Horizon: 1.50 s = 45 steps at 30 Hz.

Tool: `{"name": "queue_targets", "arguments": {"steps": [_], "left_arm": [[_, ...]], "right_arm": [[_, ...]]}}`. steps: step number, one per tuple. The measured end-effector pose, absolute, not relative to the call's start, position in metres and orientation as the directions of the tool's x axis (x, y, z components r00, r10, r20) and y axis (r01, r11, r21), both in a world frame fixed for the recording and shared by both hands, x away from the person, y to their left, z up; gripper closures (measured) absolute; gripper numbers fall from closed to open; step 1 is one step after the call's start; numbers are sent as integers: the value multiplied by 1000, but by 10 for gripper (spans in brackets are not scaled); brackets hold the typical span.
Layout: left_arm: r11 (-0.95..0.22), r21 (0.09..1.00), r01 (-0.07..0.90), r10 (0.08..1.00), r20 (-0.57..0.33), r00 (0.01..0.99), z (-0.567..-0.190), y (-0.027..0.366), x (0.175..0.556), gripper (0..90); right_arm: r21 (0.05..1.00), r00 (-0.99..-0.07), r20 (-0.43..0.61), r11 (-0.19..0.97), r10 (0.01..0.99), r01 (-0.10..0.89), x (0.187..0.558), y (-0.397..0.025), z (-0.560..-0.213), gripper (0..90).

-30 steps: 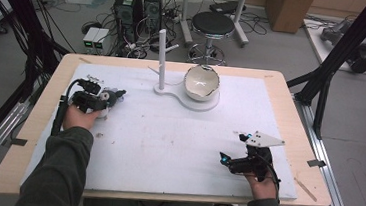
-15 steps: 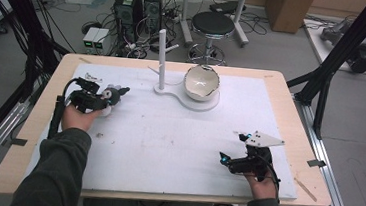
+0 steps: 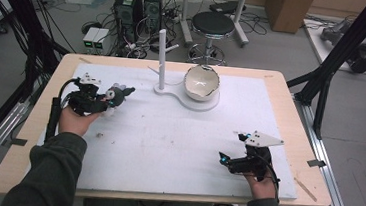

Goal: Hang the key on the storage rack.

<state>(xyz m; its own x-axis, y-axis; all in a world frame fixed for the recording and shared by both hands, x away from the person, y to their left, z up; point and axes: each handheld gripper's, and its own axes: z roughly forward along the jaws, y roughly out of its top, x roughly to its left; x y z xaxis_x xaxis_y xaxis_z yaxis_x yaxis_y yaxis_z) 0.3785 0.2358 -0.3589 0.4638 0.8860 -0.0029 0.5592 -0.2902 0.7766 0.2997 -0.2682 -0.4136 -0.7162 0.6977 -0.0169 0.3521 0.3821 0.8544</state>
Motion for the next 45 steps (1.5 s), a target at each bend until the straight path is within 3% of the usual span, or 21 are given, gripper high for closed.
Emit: {"name": "queue_targets", "arguments": {"steps": [21, 45], "left_arm": [[-295, 825, 483, 839, -18, 544, -332, 223, 356, 622], [-306, 845, 438, 798, -23, 603, -308, 200, 366, 622]], "right_arm": [[855, -726, -38, 398, 687, 333, 302, -266, -414, 24], [856, -721, -50, 401, 691, 325, 301, -266, -412, 24]]}}
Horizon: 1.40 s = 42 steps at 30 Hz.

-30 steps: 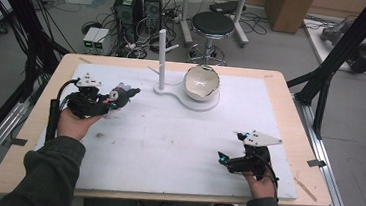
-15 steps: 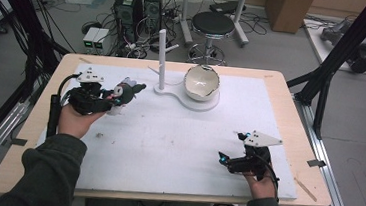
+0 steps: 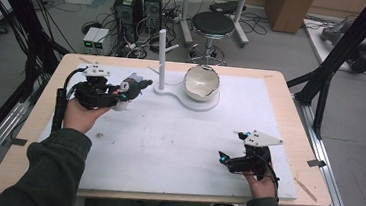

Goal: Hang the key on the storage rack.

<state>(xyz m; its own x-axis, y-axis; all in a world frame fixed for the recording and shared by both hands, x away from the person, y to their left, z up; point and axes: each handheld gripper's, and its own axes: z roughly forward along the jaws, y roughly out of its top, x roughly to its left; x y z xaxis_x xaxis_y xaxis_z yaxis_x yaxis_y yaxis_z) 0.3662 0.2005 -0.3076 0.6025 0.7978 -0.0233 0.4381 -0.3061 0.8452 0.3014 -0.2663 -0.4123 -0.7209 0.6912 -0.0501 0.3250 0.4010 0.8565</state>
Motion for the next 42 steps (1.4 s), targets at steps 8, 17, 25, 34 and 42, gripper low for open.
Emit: {"name": "queue_targets", "arguments": {"steps": [8, 17, 25, 34, 42], "left_arm": [[-310, 849, 427, 791, -18, 611, -301, 193, 373, 622], [-313, 853, 418, 782, -18, 623, -295, 184, 379, 622], [-324, 853, 409, 776, -8, 631, -290, 177, 384, 622], [-312, 854, 416, 778, -21, 628, -290, 174, 388, 622], [-314, 859, 405, 776, -13, 630, -282, 167, 394, 622]], "right_arm": [[859, -717, -48, 394, 696, 325, 301, -267, -412, 24], [860, -716, -50, 394, 696, 324, 300, -267, -411, 24], [860, -717, -50, 395, 695, 322, 300, -267, -411, 24], [861, -718, -52, 396, 694, 320, 301, -267, -411, 24], [861, -717, -52, 395, 695, 320, 301, -267, -411, 24]]}}
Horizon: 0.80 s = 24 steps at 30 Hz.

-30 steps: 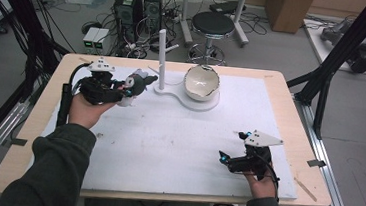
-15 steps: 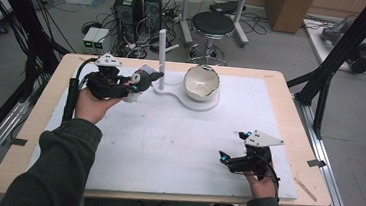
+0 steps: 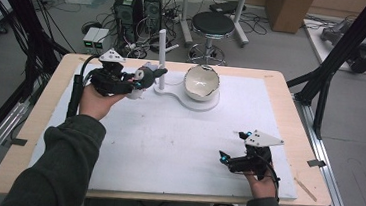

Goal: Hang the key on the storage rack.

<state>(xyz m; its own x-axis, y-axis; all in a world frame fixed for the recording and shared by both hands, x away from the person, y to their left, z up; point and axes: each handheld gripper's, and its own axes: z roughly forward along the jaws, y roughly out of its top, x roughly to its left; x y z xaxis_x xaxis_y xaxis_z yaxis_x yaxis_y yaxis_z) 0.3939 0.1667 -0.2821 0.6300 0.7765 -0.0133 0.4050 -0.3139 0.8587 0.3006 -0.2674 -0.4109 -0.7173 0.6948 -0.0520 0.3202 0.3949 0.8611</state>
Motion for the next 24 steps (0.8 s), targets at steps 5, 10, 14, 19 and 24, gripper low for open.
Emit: {"name": "queue_targets", "arguments": {"steps": [5, 10, 14, 19, 24], "left_arm": [[-320, 859, 400, 777, -5, 630, -277, 162, 400, 622], [-306, 862, 404, 787, -9, 616, -271, 159, 408, 622], [-294, 861, 415, 801, -15, 599, -268, 158, 415, 622], [-297, 854, 428, 808, -14, 589, -268, 154, 425, 622], [-298, 849, 436, 817, -9, 576, -269, 149, 434, 622]], "right_arm": [[862, -718, -53, 395, 694, 318, 301, -268, -411, 24], [863, -719, -53, 394, 693, 316, 301, -268, -411, 24], [865, -718, -56, 393, 693, 313, 301, -268, -411, 24], [864, -718, -55, 394, 694, 314, 301, -269, -411, 24], [865, -719, -54, 392, 693, 313, 301, -269, -411, 24]]}}
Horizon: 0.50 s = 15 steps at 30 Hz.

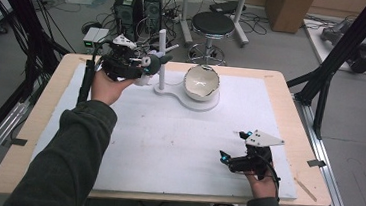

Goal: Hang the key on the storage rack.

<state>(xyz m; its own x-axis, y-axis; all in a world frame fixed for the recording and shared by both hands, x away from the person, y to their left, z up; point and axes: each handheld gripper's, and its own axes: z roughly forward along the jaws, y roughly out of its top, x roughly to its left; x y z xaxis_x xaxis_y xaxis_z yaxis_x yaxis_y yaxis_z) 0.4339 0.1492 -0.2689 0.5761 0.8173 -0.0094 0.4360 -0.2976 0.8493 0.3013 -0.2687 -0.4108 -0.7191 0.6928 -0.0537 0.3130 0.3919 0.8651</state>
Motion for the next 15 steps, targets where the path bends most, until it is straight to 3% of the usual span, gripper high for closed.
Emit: {"name": "queue_targets", "arguments": {"steps": [15], "left_arm": [[-286, 834, 472, 848, -9, 530, -277, 152, 448, 620]], "right_arm": [[866, -720, -53, 391, 692, 311, 302, -270, -411, 24]]}}
